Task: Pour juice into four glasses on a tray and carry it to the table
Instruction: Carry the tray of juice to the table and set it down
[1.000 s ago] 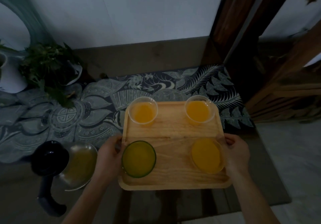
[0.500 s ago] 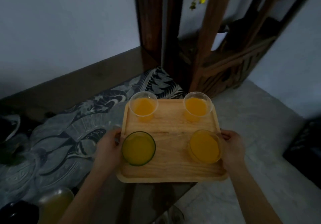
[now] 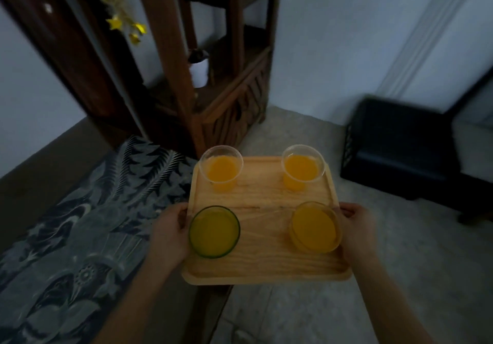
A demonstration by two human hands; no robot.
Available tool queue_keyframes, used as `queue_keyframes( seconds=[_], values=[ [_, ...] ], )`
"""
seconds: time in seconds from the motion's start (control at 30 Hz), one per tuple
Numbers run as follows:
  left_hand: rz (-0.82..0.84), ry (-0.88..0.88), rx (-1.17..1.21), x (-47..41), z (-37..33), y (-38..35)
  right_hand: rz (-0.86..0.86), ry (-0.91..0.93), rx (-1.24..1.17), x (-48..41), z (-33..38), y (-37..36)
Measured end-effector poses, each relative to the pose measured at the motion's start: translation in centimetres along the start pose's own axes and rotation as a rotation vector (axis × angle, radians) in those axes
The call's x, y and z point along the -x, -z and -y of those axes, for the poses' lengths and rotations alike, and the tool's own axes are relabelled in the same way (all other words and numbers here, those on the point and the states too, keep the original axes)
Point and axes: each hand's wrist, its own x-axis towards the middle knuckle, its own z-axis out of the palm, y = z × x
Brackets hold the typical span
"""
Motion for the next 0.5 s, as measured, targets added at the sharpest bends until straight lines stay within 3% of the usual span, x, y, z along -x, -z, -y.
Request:
queue_keyframes(
  seconds=[0.5],
  values=[
    [0.325, -0.292, -0.057, 5.5, -16.2, -16.1, -0.37, -0.217, -0.101, 2.9, -12.4, 22.8]
  ],
)
